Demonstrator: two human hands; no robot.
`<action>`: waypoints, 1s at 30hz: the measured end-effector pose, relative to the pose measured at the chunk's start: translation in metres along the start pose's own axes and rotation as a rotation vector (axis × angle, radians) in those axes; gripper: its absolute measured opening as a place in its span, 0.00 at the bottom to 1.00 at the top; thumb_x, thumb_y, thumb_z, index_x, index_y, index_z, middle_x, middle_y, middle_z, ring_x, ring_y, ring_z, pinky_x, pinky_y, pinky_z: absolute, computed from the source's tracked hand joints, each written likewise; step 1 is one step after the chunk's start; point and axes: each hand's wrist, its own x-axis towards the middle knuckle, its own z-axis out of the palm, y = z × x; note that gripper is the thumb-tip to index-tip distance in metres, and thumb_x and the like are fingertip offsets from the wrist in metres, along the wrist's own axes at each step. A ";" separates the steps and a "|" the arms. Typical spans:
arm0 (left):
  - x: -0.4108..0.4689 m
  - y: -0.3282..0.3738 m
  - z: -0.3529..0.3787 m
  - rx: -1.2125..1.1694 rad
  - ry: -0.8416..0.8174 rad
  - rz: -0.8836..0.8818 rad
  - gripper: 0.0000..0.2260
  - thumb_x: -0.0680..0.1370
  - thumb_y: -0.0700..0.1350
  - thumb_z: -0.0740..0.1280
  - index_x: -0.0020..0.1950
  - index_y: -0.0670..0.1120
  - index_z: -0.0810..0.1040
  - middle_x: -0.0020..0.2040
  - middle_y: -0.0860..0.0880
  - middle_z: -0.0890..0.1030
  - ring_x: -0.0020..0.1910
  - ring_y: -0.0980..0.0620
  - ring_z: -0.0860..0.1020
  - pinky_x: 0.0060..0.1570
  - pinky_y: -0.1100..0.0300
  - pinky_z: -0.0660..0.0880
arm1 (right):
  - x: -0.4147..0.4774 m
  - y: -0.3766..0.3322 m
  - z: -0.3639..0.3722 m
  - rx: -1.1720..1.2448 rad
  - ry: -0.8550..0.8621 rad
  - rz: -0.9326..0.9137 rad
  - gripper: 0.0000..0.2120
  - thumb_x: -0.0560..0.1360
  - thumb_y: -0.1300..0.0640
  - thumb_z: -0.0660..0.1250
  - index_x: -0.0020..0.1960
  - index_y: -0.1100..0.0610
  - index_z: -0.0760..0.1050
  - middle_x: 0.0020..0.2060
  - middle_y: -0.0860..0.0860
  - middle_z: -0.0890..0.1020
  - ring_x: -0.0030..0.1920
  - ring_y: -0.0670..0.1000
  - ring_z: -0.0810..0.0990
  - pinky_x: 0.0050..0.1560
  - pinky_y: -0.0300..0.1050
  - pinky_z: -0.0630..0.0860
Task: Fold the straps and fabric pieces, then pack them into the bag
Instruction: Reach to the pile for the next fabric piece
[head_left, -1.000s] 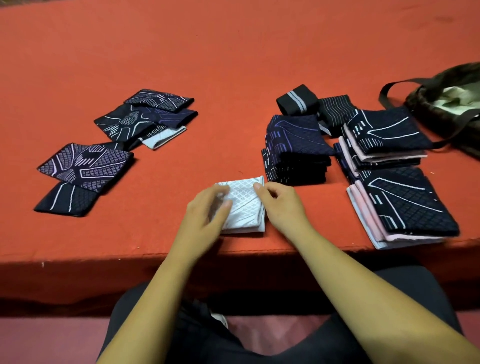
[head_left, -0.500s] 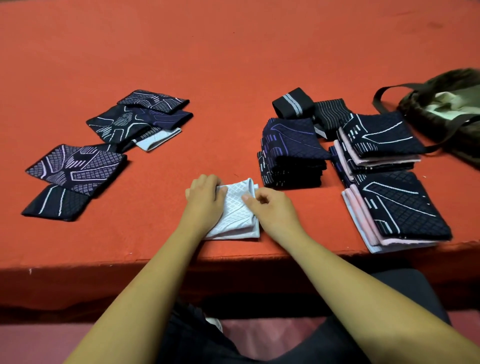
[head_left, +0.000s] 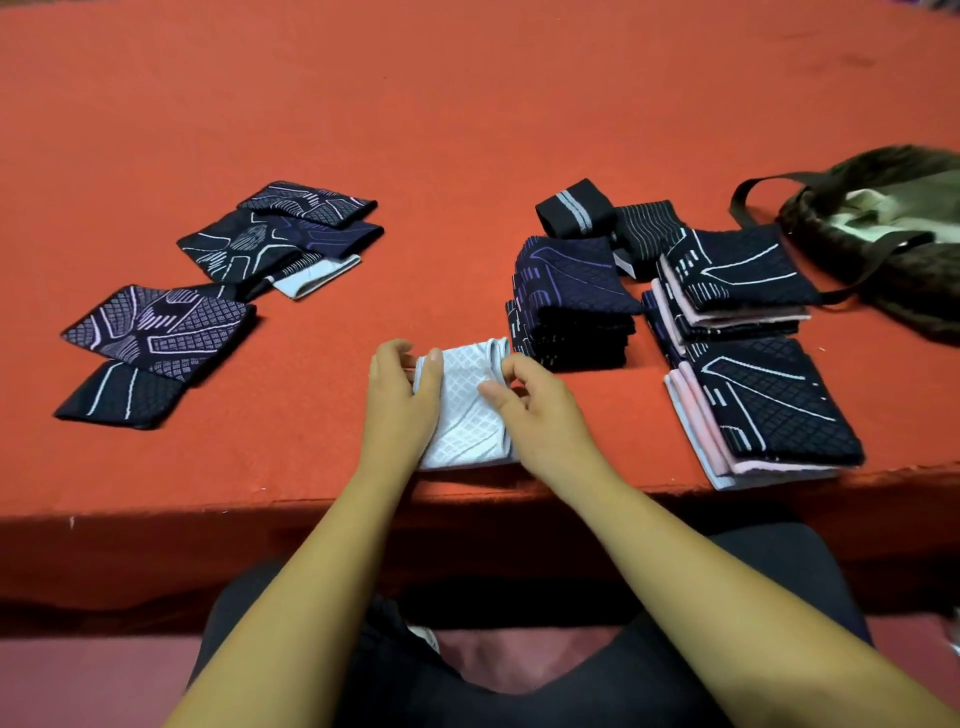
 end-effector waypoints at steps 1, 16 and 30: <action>-0.007 0.009 0.000 -0.087 0.007 -0.059 0.17 0.81 0.56 0.62 0.64 0.47 0.71 0.56 0.49 0.78 0.55 0.50 0.77 0.54 0.55 0.73 | 0.000 -0.007 -0.007 0.016 -0.004 -0.023 0.11 0.78 0.59 0.66 0.39 0.58 0.67 0.30 0.46 0.67 0.33 0.43 0.65 0.35 0.43 0.64; -0.050 0.121 0.074 -0.550 -0.232 -0.093 0.11 0.82 0.51 0.62 0.55 0.46 0.78 0.52 0.47 0.84 0.52 0.47 0.83 0.55 0.45 0.79 | -0.004 -0.014 -0.146 -0.245 0.388 0.188 0.13 0.81 0.53 0.62 0.41 0.60 0.72 0.34 0.49 0.73 0.34 0.47 0.68 0.32 0.37 0.64; -0.067 0.159 0.148 -0.134 -0.519 0.175 0.18 0.75 0.39 0.66 0.60 0.52 0.64 0.36 0.48 0.76 0.31 0.50 0.73 0.35 0.56 0.70 | -0.016 0.049 -0.249 -0.517 0.426 0.260 0.05 0.77 0.57 0.67 0.50 0.57 0.73 0.33 0.51 0.74 0.39 0.57 0.75 0.40 0.45 0.65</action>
